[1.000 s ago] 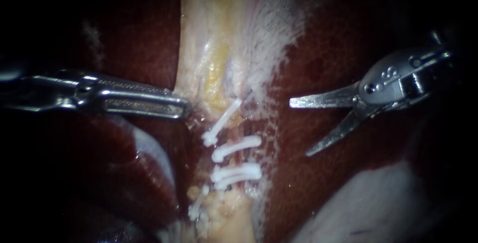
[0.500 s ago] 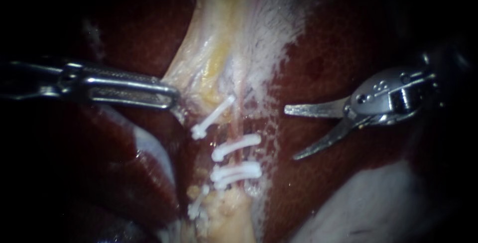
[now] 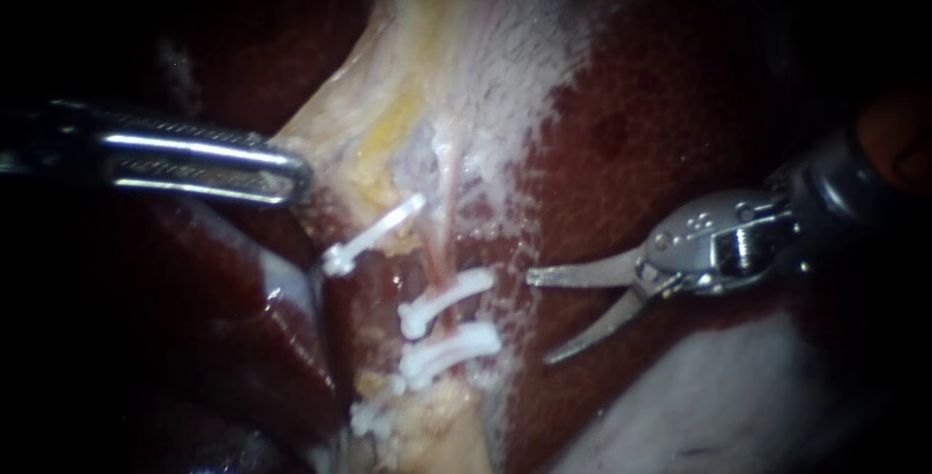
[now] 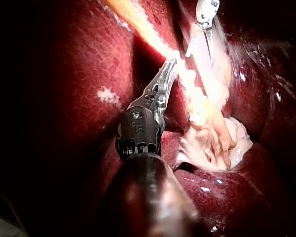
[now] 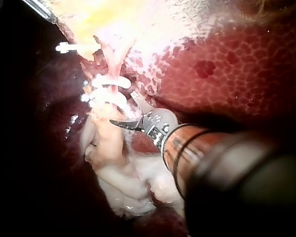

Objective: Go to the cutting position right tube

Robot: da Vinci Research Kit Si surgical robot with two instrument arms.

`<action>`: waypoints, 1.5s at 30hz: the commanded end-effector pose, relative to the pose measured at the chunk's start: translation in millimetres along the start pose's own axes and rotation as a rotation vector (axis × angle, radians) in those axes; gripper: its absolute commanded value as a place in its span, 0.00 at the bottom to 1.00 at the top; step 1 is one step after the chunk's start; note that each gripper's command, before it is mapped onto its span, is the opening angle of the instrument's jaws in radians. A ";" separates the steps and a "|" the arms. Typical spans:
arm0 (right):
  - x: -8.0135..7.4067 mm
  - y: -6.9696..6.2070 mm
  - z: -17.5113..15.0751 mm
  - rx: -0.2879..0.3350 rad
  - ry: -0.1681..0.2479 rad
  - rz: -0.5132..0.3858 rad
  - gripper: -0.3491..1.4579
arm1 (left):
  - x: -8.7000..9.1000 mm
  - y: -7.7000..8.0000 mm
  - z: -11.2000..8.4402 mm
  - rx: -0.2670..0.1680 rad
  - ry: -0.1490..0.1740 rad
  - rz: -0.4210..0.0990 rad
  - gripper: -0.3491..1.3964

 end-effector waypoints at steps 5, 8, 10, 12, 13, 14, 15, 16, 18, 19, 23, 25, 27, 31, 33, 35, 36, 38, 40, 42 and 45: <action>0.2 0.7 0.3 -0.002 -0.002 0.043 0.55 | -0.2 -0.5 -0.1 -0.002 -0.003 0.000 0.00; 0.1 1.1 0.3 -0.003 -0.002 0.061 0.53 | -0.3 -0.6 -0.1 -0.002 -0.003 0.000 0.00; 0.2 1.4 0.4 -0.004 -0.003 0.085 0.51 | -0.3 -0.7 -0.1 -0.002 -0.003 0.000 0.00; 0.2 1.7 0.6 -0.004 -0.003 0.104 0.49 | -0.3 -0.7 -0.1 -0.002 -0.003 0.000 0.00; 0.2 1.8 0.7 -0.005 -0.004 0.122 0.48 | -0.3 -0.7 -0.1 -0.002 -0.003 0.000 0.00; 0.3 1.9 0.8 -0.005 -0.004 0.140 0.46 | -0.2 -0.7 -0.1 -0.002 -0.003 0.000 0.00; 0.3 1.9 0.9 -0.007 -0.007 0.152 0.44 | -0.2 -0.7 -0.1 -0.002 -0.003 0.000 0.00; 0.3 2.0 1.1 -0.007 -0.007 0.158 0.43 | -0.2 -0.7 -0.1 -0.002 -0.003 0.000 0.00; 0.4 2.0 1.3 -0.006 -0.002 0.169 0.43 | -0.3 -0.7 -0.1 -0.002 -0.003 0.000 0.00; 0.4 2.0 1.4 -0.007 0.004 0.180 0.43 | -0.3 -0.7 -0.1 -0.002 -0.003 0.000 0.00; 0.6 2.1 1.8 0.019 0.024 0.203 0.42 | -0.3 -0.8 -0.1 -0.003 -0.003 0.000 0.00; 0.8 2.0 2.0 0.023 0.026 0.209 0.41 | -0.3 -0.8 -0.1 -0.003 -0.004 0.000 0.00; 1.0 2.0 2.3 0.031 0.025 0.208 0.40 | -0.3 -0.8 -0.1 -0.003 -0.004 0.000 0.00; 1.2 2.0 2.9 0.036 0.028 0.211 0.40 | -0.3 -0.8 -0.1 -0.003 -0.004 0.000 0.00; 1.3 2.1 3.3 0.040 0.025 0.208 0.40 | -0.3 -0.8 -0.1 -0.003 -0.004 0.000 0.00; 1.4 2.1 3.7 0.045 0.022 0.206 0.40 | -0.3 -0.8 -0.1 -0.003 -0.004 0.000 0.00; 1.3 2.1 3.9 0.053 0.020 0.210 0.39 | -0.3 -0.8 -0.1 -0.003 -0.004 0.000 0.00; 1.3 2.1 4.3 0.064 0.014 0.203 0.39 | -0.3 -0.9 0.0 -0.003 -0.004 0.000 0.00; 1.3 2.2 4.8 0.076 0.009 0.206 0.38 | -0.3 -0.9 0.0 -0.003 -0.004 0.000 0.00; 1.4 2.2 5.3 0.087 0.008 0.200 0.38 | -0.3 -0.9 0.0 -0.004 -0.004 0.000 0.00; 1.5 2.3 5.9 0.098 0.003 0.199 0.35 | -0.3 -0.9 0.0 -0.004 -0.004 0.000 0.00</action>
